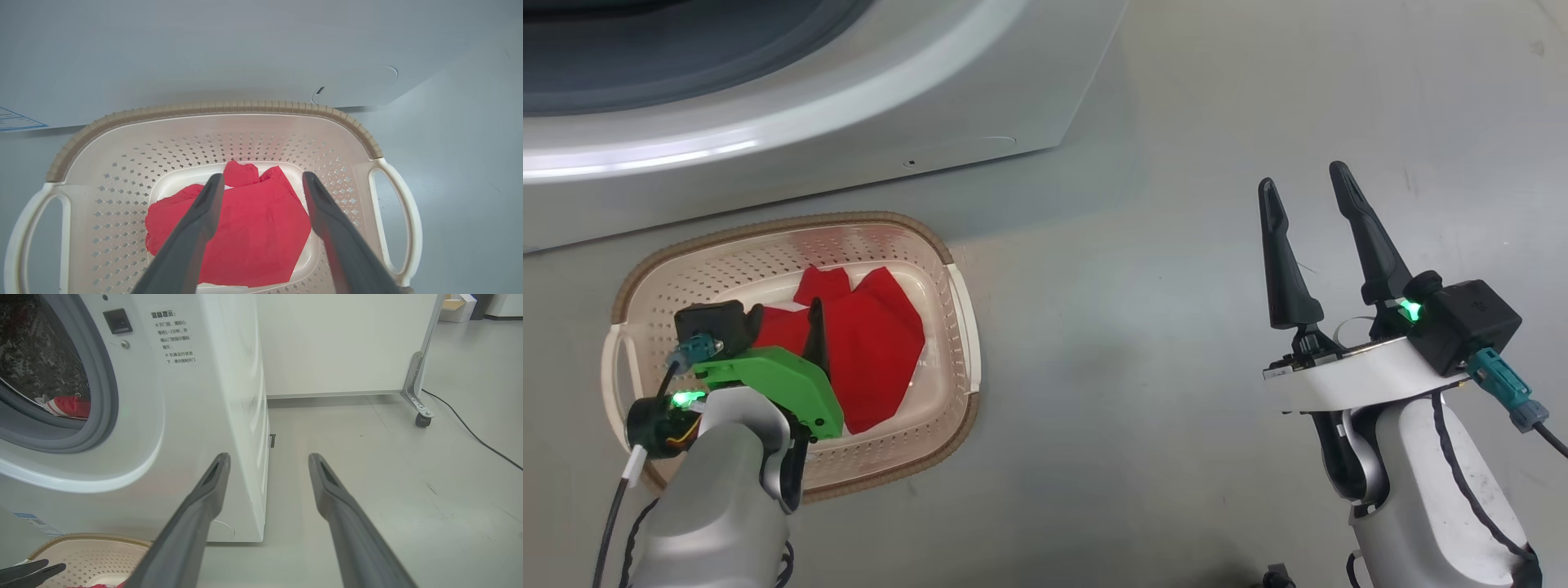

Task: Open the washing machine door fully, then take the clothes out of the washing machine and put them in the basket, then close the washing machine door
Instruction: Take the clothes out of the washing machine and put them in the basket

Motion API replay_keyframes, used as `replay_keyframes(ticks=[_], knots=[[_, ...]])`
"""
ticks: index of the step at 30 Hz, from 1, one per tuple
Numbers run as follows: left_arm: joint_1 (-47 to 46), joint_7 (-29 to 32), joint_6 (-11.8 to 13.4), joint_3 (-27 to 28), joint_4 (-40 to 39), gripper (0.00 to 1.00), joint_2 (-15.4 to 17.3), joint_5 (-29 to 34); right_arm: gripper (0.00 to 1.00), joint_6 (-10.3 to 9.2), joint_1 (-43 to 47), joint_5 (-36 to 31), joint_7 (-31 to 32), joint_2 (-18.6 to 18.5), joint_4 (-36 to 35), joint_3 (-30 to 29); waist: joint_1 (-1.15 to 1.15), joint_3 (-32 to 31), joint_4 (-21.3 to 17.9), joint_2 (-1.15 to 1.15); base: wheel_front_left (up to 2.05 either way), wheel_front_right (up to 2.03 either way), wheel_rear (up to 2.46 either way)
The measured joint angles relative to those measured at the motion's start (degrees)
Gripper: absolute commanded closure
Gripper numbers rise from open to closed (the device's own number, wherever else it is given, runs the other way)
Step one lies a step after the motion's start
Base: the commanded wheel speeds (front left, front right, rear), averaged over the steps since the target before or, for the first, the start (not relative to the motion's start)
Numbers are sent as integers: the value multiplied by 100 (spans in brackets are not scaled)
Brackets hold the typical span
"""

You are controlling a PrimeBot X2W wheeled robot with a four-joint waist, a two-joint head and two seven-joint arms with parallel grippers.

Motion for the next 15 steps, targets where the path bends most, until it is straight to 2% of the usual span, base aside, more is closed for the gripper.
replay_keyframes(ticks=[6,15], knots=[[-4,-464,-35,-33,-93,0,-19,56,0,0,14,-59,0,-1,76,-65,0,-227,139,0,0,0,0],[43,-543,-120,-65,-542,0,-44,145,0,0,215,-215,0,-2,258,-261,0,-690,346,0,0,0,0]])
